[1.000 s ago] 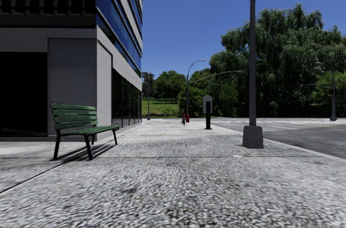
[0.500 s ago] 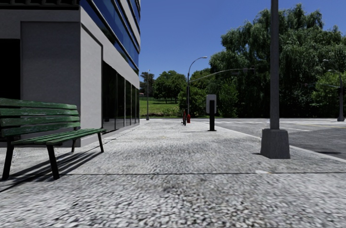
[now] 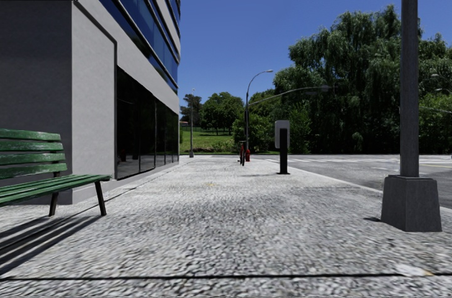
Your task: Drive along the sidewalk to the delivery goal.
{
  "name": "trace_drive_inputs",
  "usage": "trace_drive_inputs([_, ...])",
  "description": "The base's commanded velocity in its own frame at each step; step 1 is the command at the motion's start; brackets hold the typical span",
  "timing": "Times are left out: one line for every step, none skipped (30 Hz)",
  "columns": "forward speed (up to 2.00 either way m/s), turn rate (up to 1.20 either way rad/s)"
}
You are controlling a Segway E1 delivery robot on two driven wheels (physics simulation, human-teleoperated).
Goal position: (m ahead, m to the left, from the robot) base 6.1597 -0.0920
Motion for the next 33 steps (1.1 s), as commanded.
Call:
trace_drive_inputs([1.85,0.12])
trace_drive_inputs([1.85,0.41])
trace_drive_inputs([1.85,0.57])
trace_drive_inputs([1.85,0.60])
trace_drive_inputs([1.85,0.45])
trace_drive_inputs([1.85,0.04])
trace_drive_inputs([1.85,0.00])
trace_drive_inputs([1.85,0.00])
trace_drive_inputs([1.85,0.00])
trace_drive_inputs([1.85,0.00])
trace_drive_inputs([1.85,0.00])
trace_drive_inputs([1.85,0.00])
trace_drive_inputs([1.85,0.00])
trace_drive_inputs([1.85,0.00])
trace_drive_inputs([1.85,0.00])
trace_drive_inputs([1.85,0.00])
trace_drive_inputs([1.85,0.00])
trace_drive_inputs([1.85,0.00])
trace_drive_inputs([1.85,0.00])
trace_drive_inputs([1.85,0.00])
trace_drive_inputs([1.85,0.00])
trace_drive_inputs([1.85,0.00])
trace_drive_inputs([1.85,0.00])
trace_drive_inputs([1.85,0.00])
trace_drive_inputs([1.85,0.00])
trace_drive_inputs([1.85,0.00])
trace_drive_inputs([1.85,0.00])
trace_drive_inputs([1.85,0.00])
trace_drive_inputs([1.85,0.00])
trace_drive_inputs([1.85,0.00])
trace_drive_inputs([1.85,0.00])
trace_drive_inputs([1.85,0.00])
trace_drive_inputs([1.85,0.00])
